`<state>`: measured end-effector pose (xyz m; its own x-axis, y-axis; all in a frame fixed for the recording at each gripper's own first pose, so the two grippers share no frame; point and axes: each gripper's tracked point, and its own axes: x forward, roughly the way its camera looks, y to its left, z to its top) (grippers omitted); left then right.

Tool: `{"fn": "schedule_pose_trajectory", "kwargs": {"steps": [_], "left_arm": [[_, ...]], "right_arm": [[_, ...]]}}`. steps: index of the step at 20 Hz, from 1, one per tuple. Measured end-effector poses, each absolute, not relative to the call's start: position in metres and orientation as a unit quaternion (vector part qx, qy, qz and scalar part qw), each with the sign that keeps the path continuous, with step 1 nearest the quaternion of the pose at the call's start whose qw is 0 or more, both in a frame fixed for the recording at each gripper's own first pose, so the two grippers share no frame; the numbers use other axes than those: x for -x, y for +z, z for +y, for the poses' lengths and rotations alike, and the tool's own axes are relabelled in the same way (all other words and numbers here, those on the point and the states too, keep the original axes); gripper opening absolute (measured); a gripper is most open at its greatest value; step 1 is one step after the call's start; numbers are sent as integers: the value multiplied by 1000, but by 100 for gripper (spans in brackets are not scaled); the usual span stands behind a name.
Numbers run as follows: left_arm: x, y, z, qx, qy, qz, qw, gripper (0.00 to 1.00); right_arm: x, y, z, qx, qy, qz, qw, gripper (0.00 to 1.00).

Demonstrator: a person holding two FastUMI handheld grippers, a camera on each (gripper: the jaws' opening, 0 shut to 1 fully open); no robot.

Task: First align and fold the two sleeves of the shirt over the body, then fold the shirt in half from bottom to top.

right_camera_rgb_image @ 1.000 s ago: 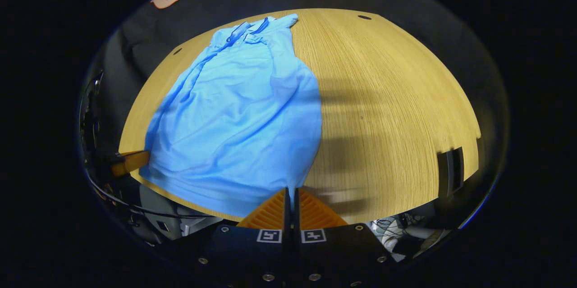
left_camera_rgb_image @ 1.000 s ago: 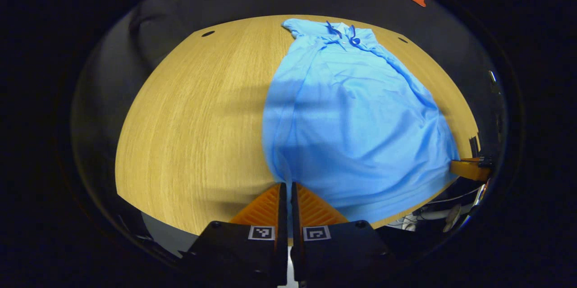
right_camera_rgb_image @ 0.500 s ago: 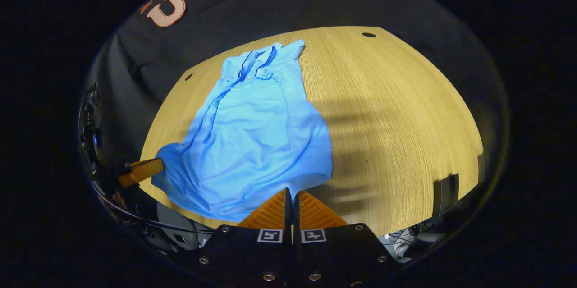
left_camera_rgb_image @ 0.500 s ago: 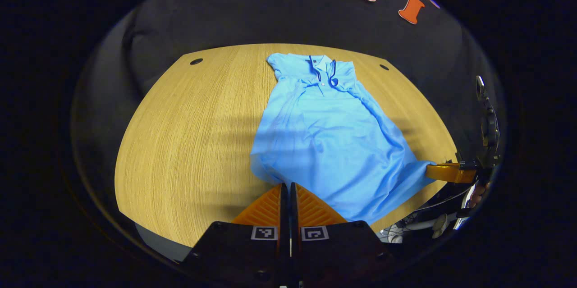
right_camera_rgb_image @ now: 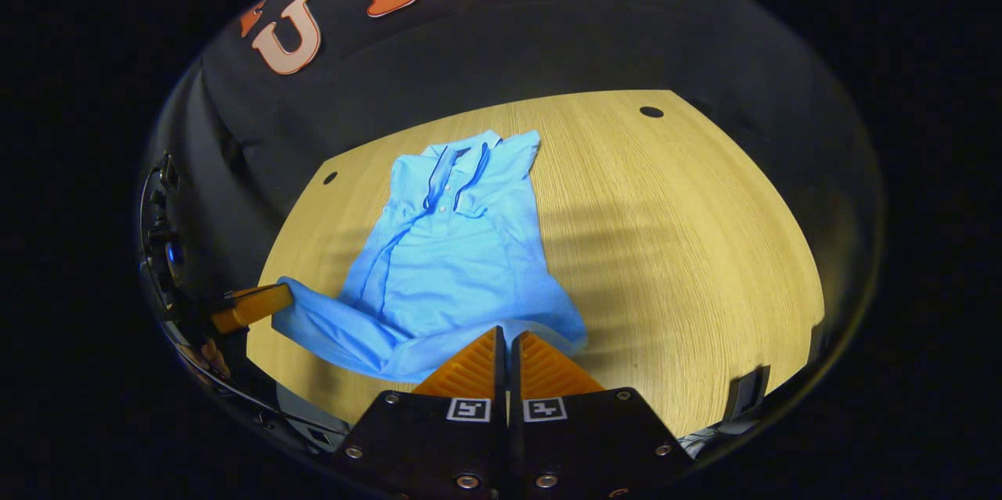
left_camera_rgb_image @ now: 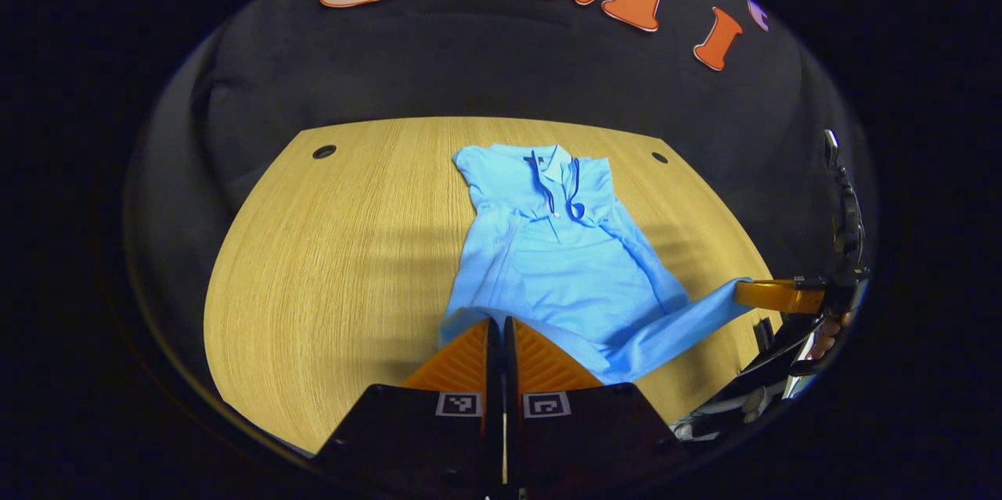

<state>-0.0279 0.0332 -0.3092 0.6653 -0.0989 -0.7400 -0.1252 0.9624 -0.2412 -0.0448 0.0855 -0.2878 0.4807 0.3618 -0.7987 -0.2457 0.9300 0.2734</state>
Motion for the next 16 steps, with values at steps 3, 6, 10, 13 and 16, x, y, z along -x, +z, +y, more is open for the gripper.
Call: {"fn": "schedule_pose_trajectory", "kwargs": {"steps": [3, 6, 10, 13, 16], "left_arm": [[-8, -302, 46, 146, 4, 399, 905, 6], [-43, -300, 62, 147, 3, 394, 907, 7], [-89, -297, 73, 143, -12, 385, 912, 5], [-125, -296, 83, 144, -17, 376, 915, 6], [-160, -296, 100, 151, -13, 364, 919, 6]], "right_arm": [[10, -277, 93, -70, 167, 467, 866, 1], [-23, -271, 97, -76, 153, 458, 872, 1], [-66, -268, 107, -80, 138, 450, 879, 1], [-100, -267, 114, -78, 131, 446, 882, 1], [-128, -272, 124, -78, 130, 449, 881, 1]]}}
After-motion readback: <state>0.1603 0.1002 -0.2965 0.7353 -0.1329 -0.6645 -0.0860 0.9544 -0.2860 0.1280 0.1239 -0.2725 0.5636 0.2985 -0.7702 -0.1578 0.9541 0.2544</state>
